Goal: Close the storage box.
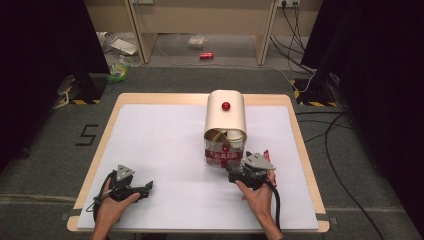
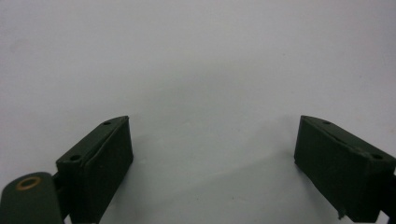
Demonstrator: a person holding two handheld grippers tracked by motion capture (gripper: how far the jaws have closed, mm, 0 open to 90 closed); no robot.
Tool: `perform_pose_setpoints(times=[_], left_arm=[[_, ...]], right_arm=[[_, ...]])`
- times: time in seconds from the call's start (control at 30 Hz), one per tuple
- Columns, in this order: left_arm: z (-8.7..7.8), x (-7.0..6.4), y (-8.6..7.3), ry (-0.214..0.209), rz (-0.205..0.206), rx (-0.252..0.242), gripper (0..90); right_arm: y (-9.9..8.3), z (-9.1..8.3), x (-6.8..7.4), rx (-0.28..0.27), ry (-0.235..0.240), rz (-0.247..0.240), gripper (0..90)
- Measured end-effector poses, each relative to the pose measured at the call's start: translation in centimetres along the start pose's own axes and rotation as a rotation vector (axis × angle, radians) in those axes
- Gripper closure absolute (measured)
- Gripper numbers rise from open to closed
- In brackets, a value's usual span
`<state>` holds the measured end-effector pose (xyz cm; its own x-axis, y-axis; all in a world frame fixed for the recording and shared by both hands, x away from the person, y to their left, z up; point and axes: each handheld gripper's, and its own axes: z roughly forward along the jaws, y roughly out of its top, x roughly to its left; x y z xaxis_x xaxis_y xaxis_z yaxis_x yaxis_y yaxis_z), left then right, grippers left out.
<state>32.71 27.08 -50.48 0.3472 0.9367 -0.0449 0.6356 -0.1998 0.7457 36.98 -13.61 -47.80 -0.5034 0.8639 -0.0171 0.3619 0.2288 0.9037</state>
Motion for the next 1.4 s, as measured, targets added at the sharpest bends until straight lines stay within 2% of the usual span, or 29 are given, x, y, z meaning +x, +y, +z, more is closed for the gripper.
perform_pose_setpoints(times=[0.5, 0.9, 1.17, 1.4], left_arm=[[0.0, 0.0, 0.0, 0.001, 0.000, 0.001, 10.8], [0.0, 0.0, 0.0, 0.000, 0.000, 0.000, 10.8], [0.0, 0.0, 0.0, 0.000, 0.000, 0.000, 10.8], [0.0, 0.0, 0.0, 0.000, 0.000, 0.000, 10.8]], right_arm=[[0.1, 0.9, -0.4, 0.002, -0.019, 0.002, 15.2], [0.1, 1.0, -0.6, 0.009, -0.013, 0.009, 14.8], [0.1, 0.7, -0.5, 0.015, -0.015, 0.013, 19.3], [0.2, -0.1, -0.6, 0.020, -0.010, 0.008, 19.4]])
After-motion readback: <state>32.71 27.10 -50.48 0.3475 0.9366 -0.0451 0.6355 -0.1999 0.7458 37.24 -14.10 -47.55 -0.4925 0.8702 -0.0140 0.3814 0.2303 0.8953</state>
